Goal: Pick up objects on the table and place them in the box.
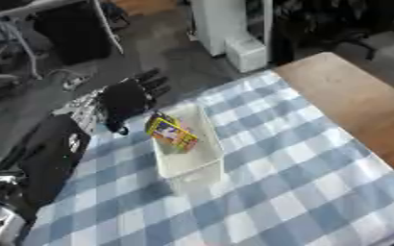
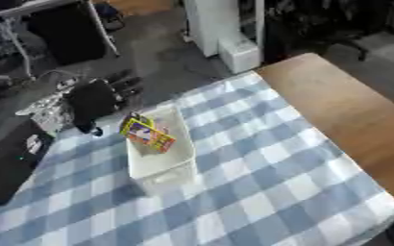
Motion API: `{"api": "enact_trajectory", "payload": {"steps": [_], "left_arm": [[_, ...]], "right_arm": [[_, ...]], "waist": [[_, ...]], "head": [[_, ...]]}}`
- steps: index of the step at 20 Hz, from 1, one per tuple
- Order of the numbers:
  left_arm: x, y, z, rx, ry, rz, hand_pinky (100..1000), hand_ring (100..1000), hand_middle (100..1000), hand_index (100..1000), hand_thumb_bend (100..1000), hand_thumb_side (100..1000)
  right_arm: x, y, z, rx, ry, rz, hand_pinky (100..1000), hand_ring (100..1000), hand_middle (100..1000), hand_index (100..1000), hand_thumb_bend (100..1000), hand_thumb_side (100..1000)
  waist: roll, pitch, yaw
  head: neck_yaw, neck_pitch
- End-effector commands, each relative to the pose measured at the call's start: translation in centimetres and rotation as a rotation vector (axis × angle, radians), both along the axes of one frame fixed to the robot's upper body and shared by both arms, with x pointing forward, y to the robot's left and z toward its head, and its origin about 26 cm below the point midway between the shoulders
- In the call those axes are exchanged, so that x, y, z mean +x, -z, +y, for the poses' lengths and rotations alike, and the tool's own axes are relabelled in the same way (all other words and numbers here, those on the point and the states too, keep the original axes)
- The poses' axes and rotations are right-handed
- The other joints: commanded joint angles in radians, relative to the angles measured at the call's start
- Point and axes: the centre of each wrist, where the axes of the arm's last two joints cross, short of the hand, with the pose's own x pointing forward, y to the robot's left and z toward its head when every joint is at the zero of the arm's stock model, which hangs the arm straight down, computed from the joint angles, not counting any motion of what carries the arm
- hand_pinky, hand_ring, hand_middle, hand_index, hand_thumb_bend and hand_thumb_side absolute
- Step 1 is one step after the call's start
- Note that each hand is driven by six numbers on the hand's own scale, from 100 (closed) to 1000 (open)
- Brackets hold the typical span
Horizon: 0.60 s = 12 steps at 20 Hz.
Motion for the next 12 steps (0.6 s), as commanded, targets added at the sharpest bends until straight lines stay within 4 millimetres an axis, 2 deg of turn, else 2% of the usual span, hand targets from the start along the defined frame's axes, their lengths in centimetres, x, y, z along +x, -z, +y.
{"api": "enact_trajectory", "payload": {"steps": [1, 2, 4, 5, 6, 7, 8, 9, 10, 11, 12], "left_arm": [[0.3, -1.9, 1.9, 0.003, -0.007, -0.041, 1000, 1000, 922, 677, 857, 563], [0.2, -1.6, 2.2, -0.027, -0.006, -0.028, 1000, 1000, 917, 676, 853, 572], [-0.4, 0.2, 3.2, -0.216, -0.017, 0.056, 1000, 971, 901, 689, 858, 564], [-1.1, 2.1, 3.8, -0.379, -0.024, 0.133, 900, 913, 897, 701, 871, 553], [-1.6, 3.1, 4.1, -0.515, -0.025, 0.201, 721, 827, 872, 707, 868, 556], [-2.6, 5.4, 4.2, -0.710, -0.013, 0.278, 581, 754, 839, 704, 819, 610], [-3.5, 7.1, 4.3, -0.896, 0.017, 0.344, 581, 754, 839, 704, 871, 550], [-4.5, 8.6, 4.2, -1.077, 0.061, 0.392, 438, 657, 789, 701, 828, 555], [-5.5, 9.4, 4.0, -1.233, 0.108, 0.424, 423, 645, 785, 704, 826, 552], [-6.8, 10.4, 3.4, -1.400, 0.154, 0.449, 364, 594, 762, 711, 782, 561], [-7.8, 10.3, 2.7, -1.539, 0.195, 0.471, 347, 578, 756, 717, 770, 564]], "right_arm": [[-0.4, -1.1, -0.2, -0.029, 0.010, -0.028, 496, 481, 470, 590, 100, 1000], [-0.4, -1.1, -0.2, -0.029, 0.011, -0.028, 496, 481, 470, 590, 100, 1000], [-0.4, -1.1, -0.2, -0.026, 0.016, -0.029, 496, 481, 470, 589, 100, 1000], [-0.4, -1.1, -0.3, -0.023, 0.019, -0.030, 496, 481, 470, 590, 100, 1000], [-0.5, -1.1, -0.3, -0.022, 0.022, -0.030, 496, 481, 470, 590, 100, 1000], [-0.5, -1.0, -0.4, -0.020, 0.027, -0.031, 496, 481, 470, 590, 100, 1000], [-0.5, -0.9, -0.5, -0.021, 0.032, -0.032, 496, 481, 470, 590, 100, 1000], [-0.5, -0.7, -0.5, -0.023, 0.038, -0.033, 496, 480, 470, 590, 100, 1000], [-0.6, -0.6, -0.6, -0.026, 0.044, -0.035, 497, 480, 470, 590, 100, 1000], [-0.6, -0.3, -0.7, -0.029, 0.051, -0.036, 497, 479, 470, 590, 100, 1000], [-0.6, 0.0, -0.8, -0.033, 0.057, -0.038, 497, 479, 470, 590, 100, 1000]], "waist": [[-0.009, -0.012, 0.005], [-0.009, -0.012, 0.006], [-0.009, -0.010, 0.011], [-0.011, -0.009, 0.015], [-0.011, -0.008, 0.017], [-0.014, -0.005, 0.023], [-0.016, -0.004, 0.026], [-0.020, -0.002, 0.032], [-0.022, -0.002, 0.037], [-0.028, -0.001, 0.044], [-0.031, 0.000, 0.049]], "head": [[-0.002, -0.018], [-0.002, -0.020], [-0.005, -0.028], [-0.009, -0.034], [-0.012, -0.037], [-0.022, -0.046], [-0.028, -0.051], [-0.038, -0.058], [-0.044, -0.063], [-0.052, -0.068], [-0.058, -0.071]]}}
